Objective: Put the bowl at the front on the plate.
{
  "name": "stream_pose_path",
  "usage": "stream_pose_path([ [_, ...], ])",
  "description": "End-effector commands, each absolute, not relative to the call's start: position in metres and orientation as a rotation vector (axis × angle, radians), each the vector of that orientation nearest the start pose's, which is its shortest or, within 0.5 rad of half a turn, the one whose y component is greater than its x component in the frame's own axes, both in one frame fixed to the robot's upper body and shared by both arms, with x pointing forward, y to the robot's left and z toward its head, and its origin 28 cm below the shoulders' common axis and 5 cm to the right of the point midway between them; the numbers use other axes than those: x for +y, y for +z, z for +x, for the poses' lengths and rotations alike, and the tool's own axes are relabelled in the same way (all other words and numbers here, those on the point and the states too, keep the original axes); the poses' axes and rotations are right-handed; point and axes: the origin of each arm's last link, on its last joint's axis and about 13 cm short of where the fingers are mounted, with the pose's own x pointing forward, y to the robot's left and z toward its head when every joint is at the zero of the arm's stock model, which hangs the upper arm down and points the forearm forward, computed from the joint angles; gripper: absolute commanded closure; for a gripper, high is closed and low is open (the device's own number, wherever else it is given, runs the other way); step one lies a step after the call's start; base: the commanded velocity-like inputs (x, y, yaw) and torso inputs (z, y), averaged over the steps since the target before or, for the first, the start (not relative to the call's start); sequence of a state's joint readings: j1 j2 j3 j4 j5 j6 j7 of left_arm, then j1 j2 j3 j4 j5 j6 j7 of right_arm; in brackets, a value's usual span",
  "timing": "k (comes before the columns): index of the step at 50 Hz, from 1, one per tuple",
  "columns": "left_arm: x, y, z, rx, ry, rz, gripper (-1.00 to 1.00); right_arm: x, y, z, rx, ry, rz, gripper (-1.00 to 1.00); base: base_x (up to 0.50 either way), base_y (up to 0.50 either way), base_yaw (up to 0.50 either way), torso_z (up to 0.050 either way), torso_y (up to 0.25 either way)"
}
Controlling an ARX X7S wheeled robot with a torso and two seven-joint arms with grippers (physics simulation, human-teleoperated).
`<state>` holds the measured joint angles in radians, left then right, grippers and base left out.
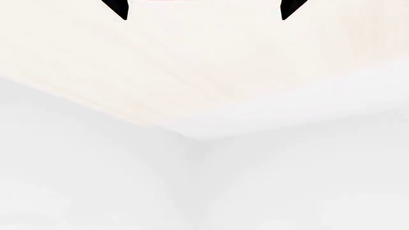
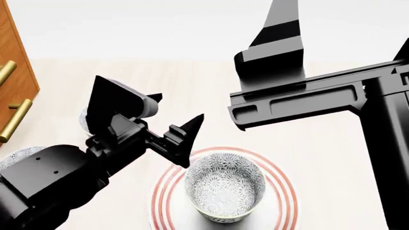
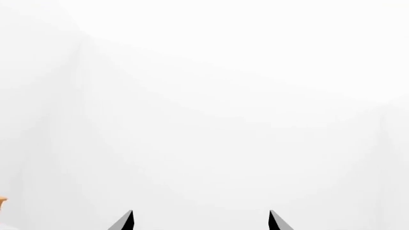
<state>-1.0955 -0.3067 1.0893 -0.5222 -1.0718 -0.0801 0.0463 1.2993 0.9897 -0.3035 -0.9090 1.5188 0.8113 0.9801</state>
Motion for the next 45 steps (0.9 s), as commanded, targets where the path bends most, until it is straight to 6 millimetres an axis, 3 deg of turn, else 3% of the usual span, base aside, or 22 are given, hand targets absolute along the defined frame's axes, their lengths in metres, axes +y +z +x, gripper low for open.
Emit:
stream_pose_path([
  [1,0.17,0.154,0.373,0.032,-0.563,-0.06,-1.0,-0.132,0.332,0.158,-0.607,0.068,-0.248,-1.0,0.0,0.0,0.0,0.0,0.0],
  [24,0.173,0.174,0.348,-0.175,-0.384,0.013,-1.0,-0.136,0.32,0.161,-0.57,0.041,-0.258,-1.0,0.0,0.0,0.0,0.0,0.0],
  [39,0.173,0.199,0.3,-0.284,-0.435,-0.017,-1.0,-0.135,0.318,0.162,-0.569,0.046,-0.25,-1.0,0.0,0.0,0.0,0.0,0.0],
  [45,0.175,0.204,0.291,-0.307,-0.431,-0.051,-1.0,-0.134,0.316,0.162,-0.568,0.05,-0.246,-1.0,0.0,0.0,0.0,0.0,0.0],
])
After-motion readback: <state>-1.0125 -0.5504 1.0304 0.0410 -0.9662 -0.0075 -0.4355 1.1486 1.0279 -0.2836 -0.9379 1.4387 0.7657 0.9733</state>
